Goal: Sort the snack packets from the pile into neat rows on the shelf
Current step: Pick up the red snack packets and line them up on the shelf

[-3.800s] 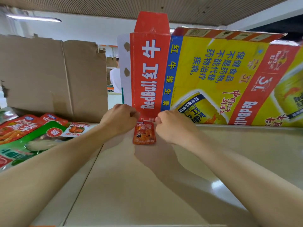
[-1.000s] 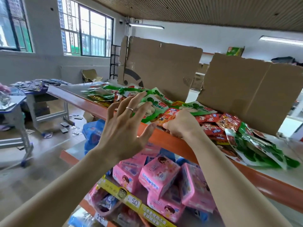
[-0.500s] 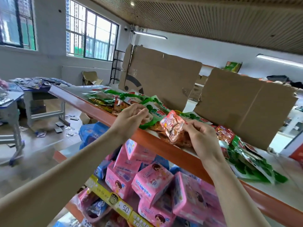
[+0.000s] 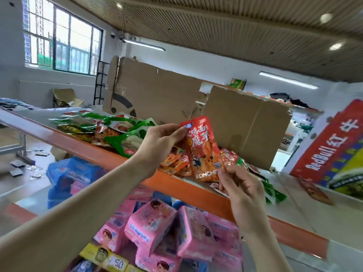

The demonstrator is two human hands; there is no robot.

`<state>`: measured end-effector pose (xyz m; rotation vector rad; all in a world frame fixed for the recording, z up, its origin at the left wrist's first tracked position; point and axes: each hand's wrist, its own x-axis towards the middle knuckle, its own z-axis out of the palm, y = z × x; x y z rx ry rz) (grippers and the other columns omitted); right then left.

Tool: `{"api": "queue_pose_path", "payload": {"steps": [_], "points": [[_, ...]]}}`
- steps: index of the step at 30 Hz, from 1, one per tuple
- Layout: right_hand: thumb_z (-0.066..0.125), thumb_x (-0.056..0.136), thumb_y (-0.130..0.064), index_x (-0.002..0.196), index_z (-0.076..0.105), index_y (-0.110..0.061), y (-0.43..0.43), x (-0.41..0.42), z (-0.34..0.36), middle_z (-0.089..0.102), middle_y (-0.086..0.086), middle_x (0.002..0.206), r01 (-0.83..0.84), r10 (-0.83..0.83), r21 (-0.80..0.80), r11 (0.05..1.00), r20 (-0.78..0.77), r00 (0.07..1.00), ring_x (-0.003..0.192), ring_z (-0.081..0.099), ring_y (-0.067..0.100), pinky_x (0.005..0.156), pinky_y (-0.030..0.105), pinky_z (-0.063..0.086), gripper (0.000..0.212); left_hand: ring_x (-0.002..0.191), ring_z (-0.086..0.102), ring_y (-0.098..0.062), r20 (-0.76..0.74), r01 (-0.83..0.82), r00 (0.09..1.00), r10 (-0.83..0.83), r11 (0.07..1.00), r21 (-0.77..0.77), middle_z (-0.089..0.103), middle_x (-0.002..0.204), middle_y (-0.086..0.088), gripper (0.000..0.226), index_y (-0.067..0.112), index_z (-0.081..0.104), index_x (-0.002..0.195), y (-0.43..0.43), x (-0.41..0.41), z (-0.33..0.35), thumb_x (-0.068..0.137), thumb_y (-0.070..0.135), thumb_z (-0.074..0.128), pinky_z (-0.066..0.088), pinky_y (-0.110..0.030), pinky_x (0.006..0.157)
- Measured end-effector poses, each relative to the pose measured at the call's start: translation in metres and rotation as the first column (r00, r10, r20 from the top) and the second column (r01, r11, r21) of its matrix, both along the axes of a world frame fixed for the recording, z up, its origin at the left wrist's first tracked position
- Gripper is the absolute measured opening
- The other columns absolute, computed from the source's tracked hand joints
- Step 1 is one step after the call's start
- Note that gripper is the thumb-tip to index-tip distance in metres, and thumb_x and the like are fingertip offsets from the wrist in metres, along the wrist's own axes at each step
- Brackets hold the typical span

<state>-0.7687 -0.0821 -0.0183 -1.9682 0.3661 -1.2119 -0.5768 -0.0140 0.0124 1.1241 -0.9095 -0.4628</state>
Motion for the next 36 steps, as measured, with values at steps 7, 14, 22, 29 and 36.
{"api": "queue_pose_path", "payload": {"steps": [7, 14, 22, 29, 36], "points": [[0.063, 0.093, -0.013, 0.062, 0.062, -0.02, -0.006, -0.05, -0.036, 0.051, -0.011, 0.054, 0.26, -0.253, 0.039, 0.965, -0.12, 0.96, 0.053, 0.041, 0.005, 0.051, 0.019, 0.028, 0.032, 0.06, 0.055, -0.014, 0.321, 0.042, 0.947, -0.022, 0.998, -0.056, 0.067, 0.069, -0.014, 0.023, 0.011, 0.073, 0.073, -0.027, -0.057, 0.001, 0.093, 0.022, 0.067, 0.044, -0.028, 0.059], [0.061, 0.09, -0.024, 0.057, 0.059, -0.032, -0.014, -0.115, -0.036, 0.049, -0.013, 0.051, 0.333, -0.336, -0.046, 0.942, -0.156, 0.929, 0.049, 0.04, 0.002, 0.051, 0.019, 0.027, 0.034, 0.059, 0.057, -0.03, 0.405, 0.109, 0.911, -0.074, 0.992, -0.064, 0.069, 0.071, -0.015, 0.025, 0.011, 0.073, 0.073, -0.049, -0.113, 0.003, 0.094, 0.023, 0.066, 0.046, -0.037, 0.054], [0.059, 0.086, -0.028, 0.067, 0.063, -0.014, -0.038, -0.216, -0.04, 0.047, -0.012, 0.053, 0.433, -0.435, -0.041, 0.9, -0.072, 0.897, 0.051, 0.037, 0.001, 0.05, 0.017, 0.028, 0.024, 0.055, 0.057, -0.006, 0.415, 0.247, 0.879, -0.236, 0.969, 0.029, 0.07, 0.064, 0.003, 0.024, 0.019, 0.073, 0.072, -0.081, -0.219, 0.014, 0.094, 0.024, 0.065, 0.044, -0.02, 0.051], [0.061, 0.094, -0.011, 0.063, 0.06, -0.036, -0.068, -0.34, -0.035, 0.047, -0.016, 0.05, 0.509, -0.506, -0.001, 0.86, -0.115, 0.855, 0.048, 0.037, 0.003, 0.048, 0.015, 0.027, 0.04, 0.06, 0.061, 0.001, 0.422, 0.284, 0.865, -0.272, 0.958, 0.036, 0.07, 0.066, 0.015, 0.018, 0.023, 0.072, 0.074, -0.131, -0.346, 0.016, 0.091, 0.028, 0.067, 0.045, -0.014, 0.058], [0.062, 0.094, -0.014, 0.068, 0.059, -0.012, -0.098, -0.437, -0.043, 0.043, -0.011, 0.054, 0.587, -0.589, -0.071, 0.807, -0.171, 0.79, 0.05, 0.037, 0.006, 0.05, 0.016, 0.026, 0.026, 0.072, 0.067, -0.01, 0.469, 0.297, 0.836, -0.286, 0.953, 0.051, 0.072, 0.071, 0.018, 0.02, 0.03, 0.069, 0.071, -0.168, -0.448, 0.011, 0.091, 0.029, 0.067, 0.057, -0.038, 0.074]]}}
